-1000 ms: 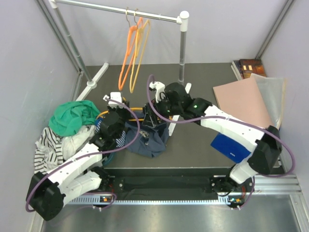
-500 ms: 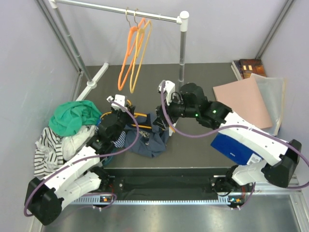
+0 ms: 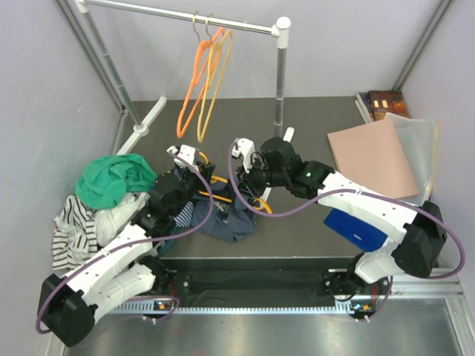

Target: Place the tank top on the hanger

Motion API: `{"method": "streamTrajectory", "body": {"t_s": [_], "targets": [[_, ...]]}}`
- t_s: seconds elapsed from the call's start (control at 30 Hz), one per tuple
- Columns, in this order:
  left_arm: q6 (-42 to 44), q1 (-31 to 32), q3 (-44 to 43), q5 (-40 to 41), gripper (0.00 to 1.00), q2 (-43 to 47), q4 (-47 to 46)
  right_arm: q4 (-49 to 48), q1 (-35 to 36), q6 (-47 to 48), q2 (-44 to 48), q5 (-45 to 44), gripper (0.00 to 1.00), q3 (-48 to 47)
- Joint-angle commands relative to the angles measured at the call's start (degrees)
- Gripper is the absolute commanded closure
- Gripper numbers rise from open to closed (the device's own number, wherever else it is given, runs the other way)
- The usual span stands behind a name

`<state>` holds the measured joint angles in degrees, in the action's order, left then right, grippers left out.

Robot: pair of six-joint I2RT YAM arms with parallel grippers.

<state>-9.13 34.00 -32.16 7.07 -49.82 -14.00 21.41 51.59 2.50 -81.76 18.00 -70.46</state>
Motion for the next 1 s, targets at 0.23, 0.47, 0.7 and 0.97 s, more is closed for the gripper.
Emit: {"method": "streamTrajectory", "body": {"t_s": [0.23,0.47,0.7,0.97], "targets": [[-4.4,0.2,-3.0,-2.5,0.67,1.5,-2.4,-10.4,1.8,-5.0,5.0,-7.2,1.0,8.5],[-4.3,0.1,-2.9,-1.6,0.09,2.5,-1.3,-15.4,1.8,-11.1,12.3,-16.9,1.0,16.8],[-3.7,0.1,-3.0,-0.7,0.01,5.2,2.0,-15.9,1.3,-14.1,17.0,-27.3,1.0,19.4],[-3.0,0.1,-3.2,2.6,0.01,8.2,4.0,-22.5,1.1,-15.7,22.8,-34.3,1.0,22.6]]}}
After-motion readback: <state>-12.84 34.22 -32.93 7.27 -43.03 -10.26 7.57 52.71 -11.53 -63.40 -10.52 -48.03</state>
